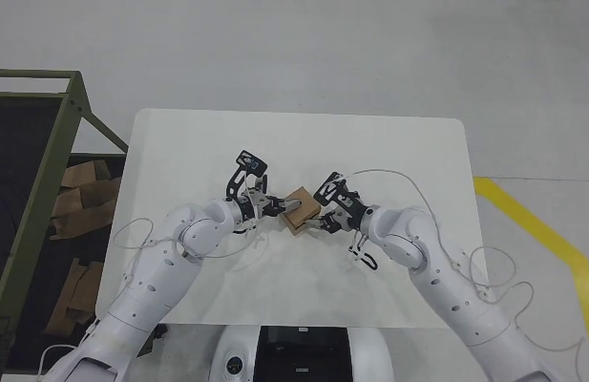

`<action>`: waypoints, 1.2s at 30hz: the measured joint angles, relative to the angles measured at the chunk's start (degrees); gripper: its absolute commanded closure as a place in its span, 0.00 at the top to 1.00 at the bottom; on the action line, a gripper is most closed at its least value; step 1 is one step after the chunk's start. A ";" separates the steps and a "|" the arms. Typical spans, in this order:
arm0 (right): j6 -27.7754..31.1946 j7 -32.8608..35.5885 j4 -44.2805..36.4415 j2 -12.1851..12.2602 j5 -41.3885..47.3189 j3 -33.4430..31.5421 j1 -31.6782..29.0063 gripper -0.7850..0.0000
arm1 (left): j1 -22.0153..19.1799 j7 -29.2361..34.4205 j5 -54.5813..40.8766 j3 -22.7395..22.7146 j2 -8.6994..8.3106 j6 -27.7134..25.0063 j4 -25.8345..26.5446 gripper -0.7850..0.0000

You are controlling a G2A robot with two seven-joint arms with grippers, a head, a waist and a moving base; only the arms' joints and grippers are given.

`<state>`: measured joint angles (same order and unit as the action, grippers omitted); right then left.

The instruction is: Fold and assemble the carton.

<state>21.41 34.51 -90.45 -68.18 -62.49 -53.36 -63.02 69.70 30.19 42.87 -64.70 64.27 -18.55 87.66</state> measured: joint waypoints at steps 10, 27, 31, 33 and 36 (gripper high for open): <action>0.03 -0.32 1.21 -0.29 0.27 0.18 0.40 1.00 | -0.28 0.15 -0.12 0.32 0.14 -0.04 -0.40 1.00; 0.13 -0.62 1.26 -0.47 0.16 -0.26 0.02 1.00 | -0.29 0.25 0.04 0.49 0.26 -0.04 -0.83 1.00; 0.11 -0.81 0.94 -0.43 0.01 -0.59 -0.31 1.00 | -0.31 0.28 0.11 0.51 0.27 -0.17 -0.88 1.00; 0.12 -0.86 0.81 -0.41 -0.08 -0.72 -0.47 1.00 | -0.31 0.38 0.08 0.52 0.29 -0.14 -0.91 1.00; 0.30 -0.85 0.70 -0.40 -0.04 -0.89 -0.61 1.00 | -0.27 0.37 0.07 0.51 0.31 0.06 -0.87 1.00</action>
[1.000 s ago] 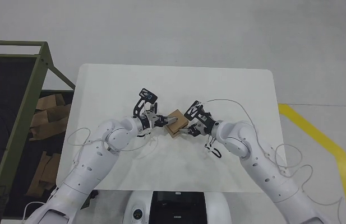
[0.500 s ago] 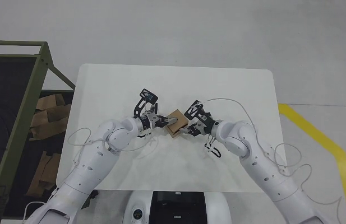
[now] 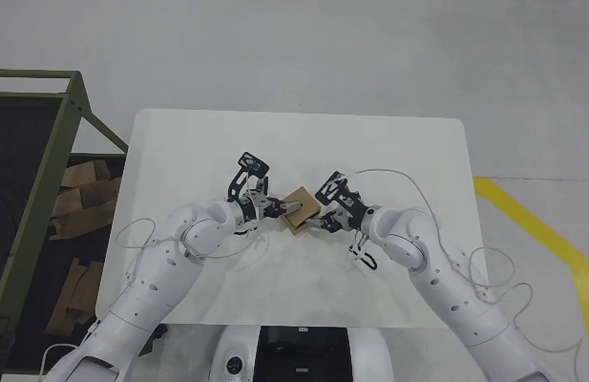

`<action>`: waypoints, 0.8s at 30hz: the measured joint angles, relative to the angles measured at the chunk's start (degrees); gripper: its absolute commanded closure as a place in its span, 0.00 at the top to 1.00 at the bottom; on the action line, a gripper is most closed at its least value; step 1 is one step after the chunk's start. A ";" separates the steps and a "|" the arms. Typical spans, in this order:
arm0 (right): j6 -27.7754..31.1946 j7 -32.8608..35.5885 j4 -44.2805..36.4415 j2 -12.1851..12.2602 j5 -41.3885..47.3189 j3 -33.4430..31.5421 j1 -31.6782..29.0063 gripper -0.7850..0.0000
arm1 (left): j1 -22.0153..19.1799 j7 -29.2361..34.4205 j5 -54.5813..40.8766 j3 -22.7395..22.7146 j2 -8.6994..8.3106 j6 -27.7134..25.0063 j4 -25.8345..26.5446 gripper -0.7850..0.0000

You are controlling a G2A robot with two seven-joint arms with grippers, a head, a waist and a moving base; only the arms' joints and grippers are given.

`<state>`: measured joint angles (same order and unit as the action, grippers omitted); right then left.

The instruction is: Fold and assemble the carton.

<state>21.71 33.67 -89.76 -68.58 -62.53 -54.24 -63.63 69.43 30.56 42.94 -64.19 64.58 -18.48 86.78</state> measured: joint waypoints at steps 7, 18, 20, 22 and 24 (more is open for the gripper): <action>0.16 -0.51 -0.64 0.05 -0.26 -0.45 -0.46 1.00 | 0.16 -0.30 0.08 -0.06 0.03 0.01 0.14 1.00; 0.53 -0.35 -0.63 0.04 -0.40 -0.65 -0.98 1.00 | 0.37 -0.10 0.29 -0.10 0.05 0.10 0.37 1.00; 0.59 -0.25 -0.57 0.02 -0.40 -0.61 -0.95 1.00 | 0.39 -0.03 0.22 -0.12 0.05 0.11 0.37 1.00; 0.63 -0.14 -0.48 -0.01 -0.41 -0.56 -0.91 1.00 | 0.42 -0.02 0.21 -0.12 0.06 0.11 0.39 1.00; 0.63 0.03 -0.39 -0.05 -0.47 -0.48 -0.84 1.00 | 0.46 -0.02 0.23 -0.13 0.06 0.11 0.41 1.00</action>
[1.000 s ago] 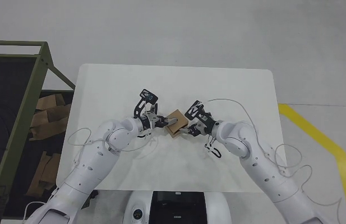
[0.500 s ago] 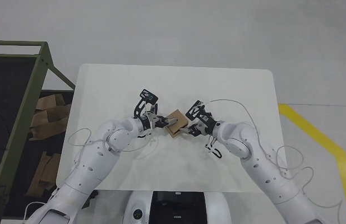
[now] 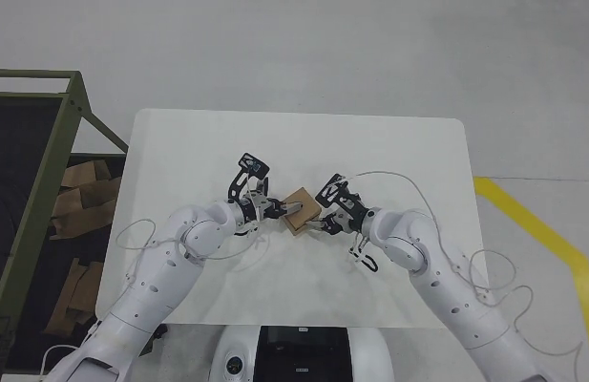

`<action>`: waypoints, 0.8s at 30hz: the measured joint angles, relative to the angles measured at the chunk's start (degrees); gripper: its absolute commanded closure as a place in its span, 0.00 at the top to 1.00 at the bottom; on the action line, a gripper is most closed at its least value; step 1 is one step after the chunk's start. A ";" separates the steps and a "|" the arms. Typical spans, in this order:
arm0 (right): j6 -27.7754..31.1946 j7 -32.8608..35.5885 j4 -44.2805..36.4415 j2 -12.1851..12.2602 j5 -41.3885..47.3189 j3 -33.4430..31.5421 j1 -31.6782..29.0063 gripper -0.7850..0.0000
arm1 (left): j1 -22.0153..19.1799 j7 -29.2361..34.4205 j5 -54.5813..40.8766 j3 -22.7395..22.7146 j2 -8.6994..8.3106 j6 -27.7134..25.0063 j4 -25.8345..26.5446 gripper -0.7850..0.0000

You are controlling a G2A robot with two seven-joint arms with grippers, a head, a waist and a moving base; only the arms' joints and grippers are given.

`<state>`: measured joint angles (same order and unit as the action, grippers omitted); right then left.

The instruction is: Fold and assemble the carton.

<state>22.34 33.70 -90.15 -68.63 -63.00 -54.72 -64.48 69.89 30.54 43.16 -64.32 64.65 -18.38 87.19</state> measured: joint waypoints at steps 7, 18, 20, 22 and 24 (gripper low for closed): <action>0.21 0.11 0.24 -0.12 0.05 0.19 0.18 1.00 | 0.18 -0.13 0.12 0.02 0.03 0.06 0.09 1.00; -1.04 -1.13 0.83 -0.41 -0.25 0.40 0.29 1.00 | 0.34 -0.18 0.22 0.01 0.07 0.05 0.24 1.00; -1.08 -1.29 0.79 -0.44 -0.28 0.40 0.25 1.00 | 0.36 -0.19 0.18 -0.02 0.07 -0.02 0.25 1.00; -1.09 -1.43 0.72 -0.45 -0.28 0.34 0.17 1.00 | 0.39 -0.20 0.17 -0.04 0.07 -0.03 0.27 1.00; -1.11 -1.57 0.63 -0.45 -0.35 0.24 0.04 1.00 | 0.44 -0.25 0.15 -0.07 0.08 0.04 0.30 1.00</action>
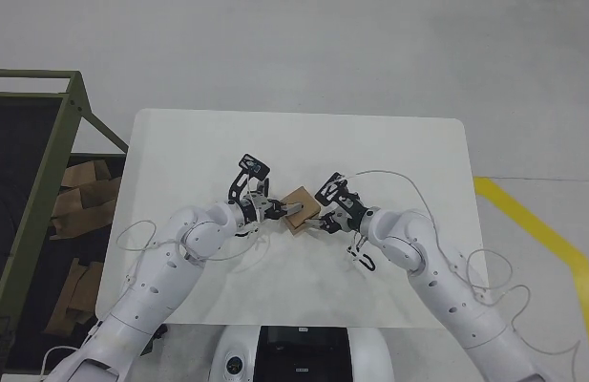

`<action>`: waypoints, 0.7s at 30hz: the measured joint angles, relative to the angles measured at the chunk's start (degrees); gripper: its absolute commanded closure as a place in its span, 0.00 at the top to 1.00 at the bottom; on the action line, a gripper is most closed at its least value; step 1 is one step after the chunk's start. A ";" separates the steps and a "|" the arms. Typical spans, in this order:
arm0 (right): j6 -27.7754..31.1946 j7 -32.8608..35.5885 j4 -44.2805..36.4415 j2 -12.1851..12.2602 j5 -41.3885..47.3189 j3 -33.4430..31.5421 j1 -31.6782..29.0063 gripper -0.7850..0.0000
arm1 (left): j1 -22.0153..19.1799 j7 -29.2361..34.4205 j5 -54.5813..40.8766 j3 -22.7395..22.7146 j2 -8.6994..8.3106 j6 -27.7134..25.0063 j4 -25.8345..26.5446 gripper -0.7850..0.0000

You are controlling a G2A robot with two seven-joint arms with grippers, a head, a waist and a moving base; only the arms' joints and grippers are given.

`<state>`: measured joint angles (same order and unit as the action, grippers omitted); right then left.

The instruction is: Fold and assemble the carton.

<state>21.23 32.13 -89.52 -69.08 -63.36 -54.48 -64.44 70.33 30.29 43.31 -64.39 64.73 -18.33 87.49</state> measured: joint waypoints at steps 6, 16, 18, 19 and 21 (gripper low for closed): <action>0.50 0.35 0.05 0.00 0.01 -0.16 -0.14 1.00 | 0.12 -0.04 0.06 -0.09 0.00 -0.01 -0.20 1.00; 2.47 -0.67 -2.43 0.57 2.29 -3.08 -1.56 1.00 | 0.15 -0.11 -0.09 -0.23 0.03 0.10 -0.70 1.00; 2.41 -0.84 -2.73 0.61 2.25 -3.20 -1.82 1.00 | 0.14 -0.13 -0.09 -0.23 0.04 0.09 -0.72 1.00; 2.27 -0.95 -2.76 0.59 2.16 -3.10 -1.90 1.00 | 0.14 -0.12 -0.10 -0.23 0.04 0.09 -0.74 1.00; 1.75 -1.38 -2.59 0.48 2.07 -2.78 -1.95 1.00 | 0.12 -0.05 -0.18 -0.23 0.06 0.07 -0.78 1.00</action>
<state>22.98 30.76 -92.11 -68.60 -61.29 -57.26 -66.39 70.45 30.24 43.13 -64.62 64.78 -18.26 86.71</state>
